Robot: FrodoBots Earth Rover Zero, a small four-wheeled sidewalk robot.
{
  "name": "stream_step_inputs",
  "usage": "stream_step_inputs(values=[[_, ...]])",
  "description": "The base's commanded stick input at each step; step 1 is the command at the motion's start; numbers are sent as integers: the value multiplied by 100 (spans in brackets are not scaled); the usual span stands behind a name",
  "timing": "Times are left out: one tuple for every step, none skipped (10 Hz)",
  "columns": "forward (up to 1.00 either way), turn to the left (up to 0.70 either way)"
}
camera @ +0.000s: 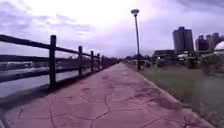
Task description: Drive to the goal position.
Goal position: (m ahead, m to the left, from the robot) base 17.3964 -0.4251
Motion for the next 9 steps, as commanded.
stream_step_inputs(values=[[100, 2], [100, 8], [100, 12], [100, 0], [100, 0], [100, 0], [100, 0], [100, -4], [100, -13]])
